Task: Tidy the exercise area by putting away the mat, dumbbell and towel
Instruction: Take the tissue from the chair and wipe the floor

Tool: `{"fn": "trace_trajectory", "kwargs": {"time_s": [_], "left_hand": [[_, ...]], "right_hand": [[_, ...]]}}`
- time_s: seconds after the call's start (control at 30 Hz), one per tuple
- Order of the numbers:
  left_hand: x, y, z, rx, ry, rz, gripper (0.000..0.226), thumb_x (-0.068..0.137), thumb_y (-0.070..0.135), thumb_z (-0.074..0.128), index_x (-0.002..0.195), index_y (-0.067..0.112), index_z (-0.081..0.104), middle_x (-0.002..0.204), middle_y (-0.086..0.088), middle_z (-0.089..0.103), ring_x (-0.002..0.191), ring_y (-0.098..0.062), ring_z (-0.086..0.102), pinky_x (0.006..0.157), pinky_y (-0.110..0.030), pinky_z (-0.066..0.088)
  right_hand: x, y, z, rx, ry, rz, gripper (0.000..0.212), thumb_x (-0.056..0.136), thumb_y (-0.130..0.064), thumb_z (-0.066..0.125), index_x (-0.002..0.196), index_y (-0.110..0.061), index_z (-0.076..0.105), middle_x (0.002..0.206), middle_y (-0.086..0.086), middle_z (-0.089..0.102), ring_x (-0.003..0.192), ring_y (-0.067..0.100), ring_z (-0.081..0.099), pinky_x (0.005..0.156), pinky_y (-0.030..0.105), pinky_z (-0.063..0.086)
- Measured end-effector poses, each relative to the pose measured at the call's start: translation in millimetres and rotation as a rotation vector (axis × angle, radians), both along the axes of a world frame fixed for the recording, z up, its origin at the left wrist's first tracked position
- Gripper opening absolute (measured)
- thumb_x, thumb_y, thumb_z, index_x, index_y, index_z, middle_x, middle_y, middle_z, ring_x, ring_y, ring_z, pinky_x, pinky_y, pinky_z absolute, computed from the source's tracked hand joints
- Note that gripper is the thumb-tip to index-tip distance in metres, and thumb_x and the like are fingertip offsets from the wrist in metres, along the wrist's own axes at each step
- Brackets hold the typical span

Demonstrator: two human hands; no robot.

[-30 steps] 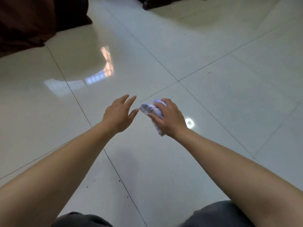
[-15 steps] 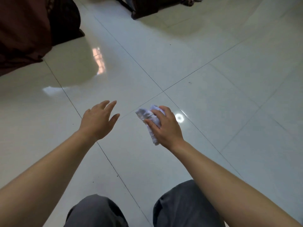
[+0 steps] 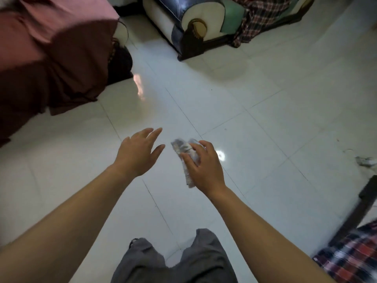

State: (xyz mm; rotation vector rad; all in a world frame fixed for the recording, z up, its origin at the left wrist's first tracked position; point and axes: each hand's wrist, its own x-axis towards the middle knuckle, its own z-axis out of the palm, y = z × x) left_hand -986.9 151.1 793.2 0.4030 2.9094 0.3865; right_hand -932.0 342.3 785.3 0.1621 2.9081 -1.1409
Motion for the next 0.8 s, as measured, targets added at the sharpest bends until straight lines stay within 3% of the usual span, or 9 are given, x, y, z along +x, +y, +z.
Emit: {"fn": "trace_trajectory", "kwargs": {"time_s": [0.27, 0.57, 0.8], "left_hand": [[51.3, -48.4, 93.7, 0.039, 0.072, 0.243, 0.052, 0.096, 0.044, 0.036, 0.143, 0.023, 0.032, 0.145, -0.004, 0.04, 0.128, -0.025, 0.042, 0.099, -0.043, 0.041], [106.8, 7.4, 105.6, 0.232, 0.146, 0.494, 0.051, 0.096, 0.041, 0.039, 0.143, 0.022, 0.034, 0.145, -0.002, 0.04, 0.132, -0.021, 0.038, 0.104, -0.038, 0.036], [169.3, 62.9, 104.0, 0.228, 0.141, 0.604, 0.052, 0.095, 0.041, 0.038, 0.144, 0.022, 0.033, 0.147, 0.0, 0.039, 0.134, -0.019, 0.036, 0.106, -0.038, 0.034]], "right_hand": [[8.0, -40.8, 93.4, -0.099, 0.091, 0.161, 0.037, 0.089, -0.046, 0.054, 0.12, -0.026, 0.057, 0.129, -0.008, 0.045, 0.116, 0.01, 0.048, 0.089, 0.026, 0.043], [28.1, 18.3, 122.3, -0.075, 0.123, 0.338, 0.035, 0.09, -0.044, 0.054, 0.119, -0.026, 0.058, 0.126, -0.007, 0.046, 0.11, 0.01, 0.049, 0.083, 0.024, 0.044], [44.0, 78.7, 119.7, -0.091, 0.096, 0.459, 0.037, 0.089, -0.047, 0.052, 0.121, -0.028, 0.055, 0.126, -0.01, 0.046, 0.11, 0.009, 0.049, 0.086, 0.028, 0.047]]}}
